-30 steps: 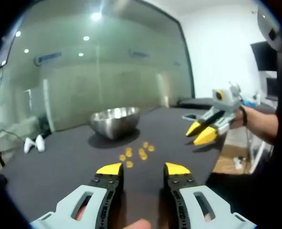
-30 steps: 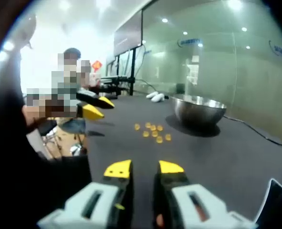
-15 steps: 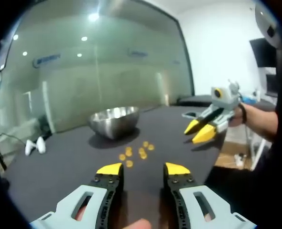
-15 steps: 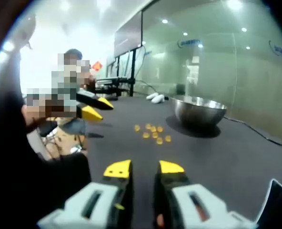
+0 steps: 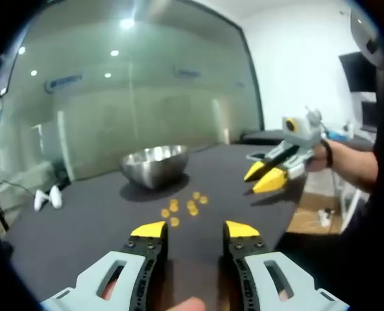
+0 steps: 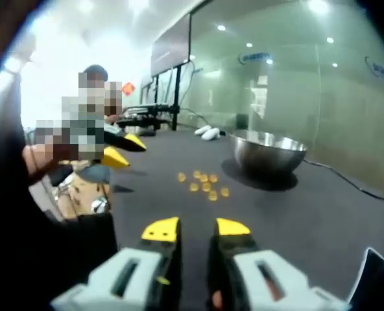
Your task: Pick up the QQ candy scattered on the table and place it into the stainless steel bowl on the table
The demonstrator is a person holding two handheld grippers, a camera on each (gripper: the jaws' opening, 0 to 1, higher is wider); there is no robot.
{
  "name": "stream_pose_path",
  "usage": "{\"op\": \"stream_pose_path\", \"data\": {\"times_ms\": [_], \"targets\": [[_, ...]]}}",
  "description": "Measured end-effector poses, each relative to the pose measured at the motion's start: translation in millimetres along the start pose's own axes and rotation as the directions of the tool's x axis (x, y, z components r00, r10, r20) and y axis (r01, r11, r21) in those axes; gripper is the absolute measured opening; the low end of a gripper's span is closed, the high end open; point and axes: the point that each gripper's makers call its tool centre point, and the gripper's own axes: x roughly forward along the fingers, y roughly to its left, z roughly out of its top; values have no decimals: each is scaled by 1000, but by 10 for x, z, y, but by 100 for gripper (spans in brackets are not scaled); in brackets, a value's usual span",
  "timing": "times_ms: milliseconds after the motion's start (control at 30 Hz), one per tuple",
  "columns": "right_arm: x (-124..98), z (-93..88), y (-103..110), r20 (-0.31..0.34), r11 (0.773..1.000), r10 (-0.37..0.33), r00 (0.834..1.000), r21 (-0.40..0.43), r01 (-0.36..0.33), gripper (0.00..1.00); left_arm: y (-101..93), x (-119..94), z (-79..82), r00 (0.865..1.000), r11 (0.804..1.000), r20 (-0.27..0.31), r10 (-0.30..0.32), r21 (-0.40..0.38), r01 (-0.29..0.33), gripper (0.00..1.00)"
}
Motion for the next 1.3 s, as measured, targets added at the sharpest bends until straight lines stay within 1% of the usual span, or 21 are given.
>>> {"op": "stream_pose_path", "data": {"times_ms": [100, 233, 300, 400, 500, 600, 667, 733, 767, 800, 867, 1033, 1200, 1300], "targets": [[101, 38, -36, -2, 1000, -7, 1000, -2, 7, 21, -29, -24, 26, 1000, 1000, 11, -8, 4, 8, 36], [209, 74, -74, 1, 1000, -13, 1000, 4, 13, 21, -29, -46, 19, 1000, 1000, 6, -4, 15, 4, 36], [303, 84, -80, 3, 1000, -10, 1000, 9, 10, 21, -32, -68, 13, 1000, 1000, 0, -4, 23, 4, 36], [443, 34, -89, -25, 1000, -11, 1000, 9, 12, 20, -15, -107, 4, 1000, 1000, -3, 2, 29, -2, 36], [566, 3, -129, -46, 1000, -24, 999, -5, 24, 20, 16, -135, 1, 1000, 1000, 4, 17, 13, -17, 35], [653, -7, -151, -55, 1000, -27, 998, 12, 28, 19, -8, -144, -4, 1000, 1000, 6, 17, 9, -17, 35], [724, 2, -112, -49, 1000, -9, 999, 3, 9, 18, -40, -154, -10, 1000, 1000, 4, 13, 11, -13, 35], [794, -22, -101, -68, 1000, -14, 998, 1, 14, 18, -52, -165, -6, 1000, 1000, 5, 9, 13, -9, 35], [822, -49, -102, -85, 1000, -20, 996, -17, 19, 18, -49, -170, -3, 1000, 1000, 6, 9, 10, -9, 35], [846, -26, -101, -74, 1000, -23, 997, -8, 23, 18, -41, -176, 1, 1000, 1000, 9, 12, 4, -12, 35], [900, -21, -105, -76, 1000, -23, 997, 13, 24, 15, -22, -191, 8, 1000, 1000, 13, 17, 1, -17, 35], [935, -11, -86, -83, 999, -24, 996, 20, 26, 10, 19, -215, -5, 999, 999, 13, 32, -7, -32, 35], [932, -8, -84, -68, 999, -20, 997, 24, 22, 10, 15, -218, -45, 999, 999, -2, 34, -4, -34, 35], [931, -9, -89, -64, 999, -17, 998, 44, 20, 10, 8, -207, -60, 1000, 1000, -10, 30, 3, -30, 35]]}}
